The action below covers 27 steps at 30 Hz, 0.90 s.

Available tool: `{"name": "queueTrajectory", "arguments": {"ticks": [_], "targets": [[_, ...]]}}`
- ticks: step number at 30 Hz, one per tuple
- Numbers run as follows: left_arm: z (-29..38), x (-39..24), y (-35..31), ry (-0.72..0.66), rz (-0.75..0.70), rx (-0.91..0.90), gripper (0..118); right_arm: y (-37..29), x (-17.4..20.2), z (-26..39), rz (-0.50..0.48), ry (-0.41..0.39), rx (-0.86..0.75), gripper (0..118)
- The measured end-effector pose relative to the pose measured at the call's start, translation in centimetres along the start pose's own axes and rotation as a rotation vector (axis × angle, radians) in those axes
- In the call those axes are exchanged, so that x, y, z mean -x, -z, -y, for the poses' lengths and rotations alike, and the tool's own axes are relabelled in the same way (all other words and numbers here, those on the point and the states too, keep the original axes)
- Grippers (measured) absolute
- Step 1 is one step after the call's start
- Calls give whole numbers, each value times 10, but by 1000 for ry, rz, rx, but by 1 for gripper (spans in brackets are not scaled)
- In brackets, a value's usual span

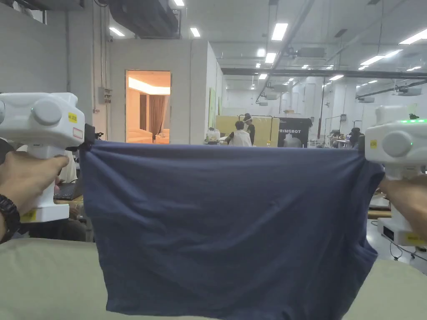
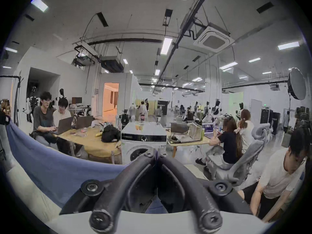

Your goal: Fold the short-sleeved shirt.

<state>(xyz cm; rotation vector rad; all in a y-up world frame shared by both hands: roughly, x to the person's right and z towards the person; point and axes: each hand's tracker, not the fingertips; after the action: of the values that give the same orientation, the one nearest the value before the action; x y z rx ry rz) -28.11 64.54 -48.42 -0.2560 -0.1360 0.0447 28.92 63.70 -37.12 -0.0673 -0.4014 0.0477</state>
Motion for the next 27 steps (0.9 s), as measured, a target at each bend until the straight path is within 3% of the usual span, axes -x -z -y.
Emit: {"name": "queueTrajectory", "arguments": {"ticks": [6, 11, 13, 21, 27], "targets": [[34, -1, 1, 20, -15, 25, 1, -4, 5, 33, -2, -11, 9, 0], [109, 7, -2, -12, 13, 113, 1, -20, 0, 102, -8, -47, 104, 0], [142, 9, -7, -24, 34, 158, 1, -34, -4, 130, -11, -27, 142, 0], [254, 17, -75, 11, 39, 241, 1, -121, -11, 208, -27, -63, 229, 0], [304, 34, -125, -44, 64, 278, 1, -177, -15, 264, -12, -127, 323, 0]]}}
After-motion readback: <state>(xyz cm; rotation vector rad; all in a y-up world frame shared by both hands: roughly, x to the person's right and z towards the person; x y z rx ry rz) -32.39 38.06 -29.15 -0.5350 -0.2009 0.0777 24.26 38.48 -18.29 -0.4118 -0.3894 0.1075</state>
